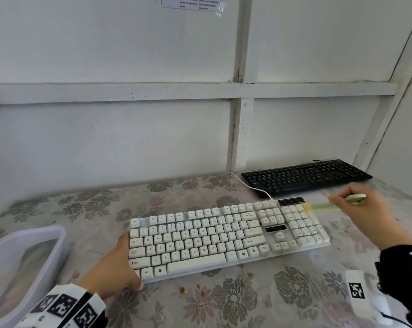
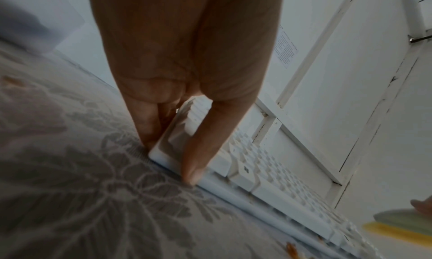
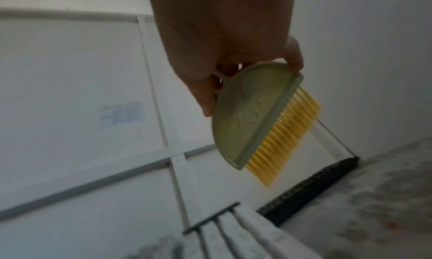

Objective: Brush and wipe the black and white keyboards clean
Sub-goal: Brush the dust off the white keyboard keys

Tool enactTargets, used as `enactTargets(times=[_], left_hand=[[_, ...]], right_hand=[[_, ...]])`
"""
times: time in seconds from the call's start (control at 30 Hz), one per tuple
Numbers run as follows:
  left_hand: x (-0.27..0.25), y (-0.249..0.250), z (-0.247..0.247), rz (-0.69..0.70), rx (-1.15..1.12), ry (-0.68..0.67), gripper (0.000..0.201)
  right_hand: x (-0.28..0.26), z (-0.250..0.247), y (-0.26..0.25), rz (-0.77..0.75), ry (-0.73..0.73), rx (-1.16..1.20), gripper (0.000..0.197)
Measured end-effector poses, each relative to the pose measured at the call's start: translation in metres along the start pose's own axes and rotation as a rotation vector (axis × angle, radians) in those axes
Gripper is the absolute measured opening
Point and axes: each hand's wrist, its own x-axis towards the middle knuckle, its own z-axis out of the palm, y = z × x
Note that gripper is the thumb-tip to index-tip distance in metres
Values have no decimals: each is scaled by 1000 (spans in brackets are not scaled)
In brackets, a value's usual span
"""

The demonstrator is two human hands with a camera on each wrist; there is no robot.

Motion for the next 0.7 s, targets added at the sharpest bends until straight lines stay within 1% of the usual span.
enactTargets(times=[0.07, 0.1, 0.17, 0.23, 0.27, 0.37, 0.43, 0.5, 0.57, 0.7], left_hand=[[0, 1, 0, 7, 13, -7, 112], [-1, 1, 0, 10, 20, -9, 111], [-2, 2, -1, 16, 34, -11, 111], [-2, 3, -1, 23, 47, -5, 112], [-2, 3, -1, 25, 54, 0, 112], [-1, 1, -1, 20, 51, 0, 111], [0, -1, -1, 17, 33, -5, 111], [1, -2, -2, 19, 21, -6, 113], [2, -3, -2, 24, 42, 6, 113], [6, -4, -2, 6, 58, -14, 99]], right_hand=[[-3, -3, -7, -51, 121, -141, 26], [-7, -4, -16, -77, 155, -141, 27], [-18, 0, -42, -139, 138, -35, 24], [-35, 12, -76, -174, 35, 107, 25], [-45, 21, -93, -187, -32, 177, 22], [-80, 57, -136, -210, -275, 351, 15], [-106, 87, -159, -217, -427, 403, 15], [-127, 118, -177, -234, -488, 407, 21], [-142, 145, -191, -265, -504, 342, 29], [-162, 169, -214, -302, -532, 203, 30]])
